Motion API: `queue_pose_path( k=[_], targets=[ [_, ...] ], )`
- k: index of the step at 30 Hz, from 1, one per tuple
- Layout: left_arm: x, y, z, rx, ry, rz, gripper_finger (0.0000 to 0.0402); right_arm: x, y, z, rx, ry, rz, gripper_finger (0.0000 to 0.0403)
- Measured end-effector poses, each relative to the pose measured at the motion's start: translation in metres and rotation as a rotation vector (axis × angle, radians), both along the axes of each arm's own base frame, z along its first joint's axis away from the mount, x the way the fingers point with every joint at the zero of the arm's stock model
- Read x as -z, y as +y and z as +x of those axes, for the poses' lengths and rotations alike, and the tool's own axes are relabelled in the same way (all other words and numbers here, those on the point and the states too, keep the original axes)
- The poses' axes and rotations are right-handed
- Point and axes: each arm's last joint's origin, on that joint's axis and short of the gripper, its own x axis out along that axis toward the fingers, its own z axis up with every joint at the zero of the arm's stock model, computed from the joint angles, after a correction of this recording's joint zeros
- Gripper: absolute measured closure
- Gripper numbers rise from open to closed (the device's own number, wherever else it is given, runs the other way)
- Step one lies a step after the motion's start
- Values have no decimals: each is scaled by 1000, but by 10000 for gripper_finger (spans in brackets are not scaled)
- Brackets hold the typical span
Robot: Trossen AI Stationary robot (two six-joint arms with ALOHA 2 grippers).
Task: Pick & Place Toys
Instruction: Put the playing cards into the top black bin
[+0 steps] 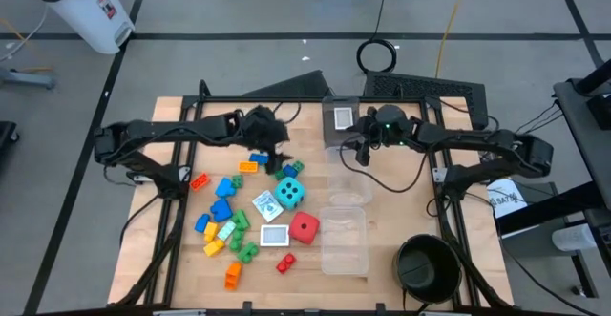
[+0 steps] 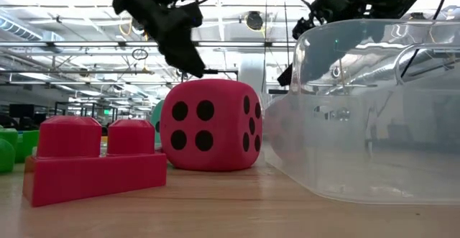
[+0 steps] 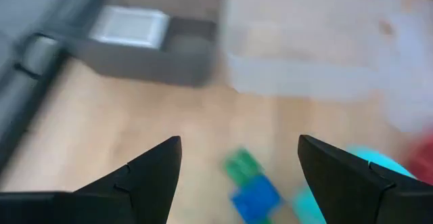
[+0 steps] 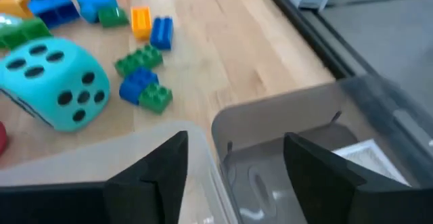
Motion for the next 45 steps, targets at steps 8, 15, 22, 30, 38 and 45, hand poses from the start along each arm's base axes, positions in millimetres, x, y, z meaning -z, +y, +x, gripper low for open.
queue_pose_path(
  k=[8,15,22,30,38,45],
  targets=[
    [32,-43,-17,257,336,-115,105,-1,7,2,-34,-3,-14,168],
    [73,-74,-30,383,460,-54,105,-2,12,5,-80,-1,-56,177],
    [96,-88,-36,431,408,-6,105,-3,12,5,-79,-6,-60,179],
    [112,-93,-37,417,272,57,105,-3,12,5,-79,-6,-60,182],
    [117,-81,-47,44,394,67,105,-3,12,5,-79,-6,-60,183],
    [106,-73,-45,-47,400,1,105,-3,12,5,-79,-13,-64,185]
  ],
)
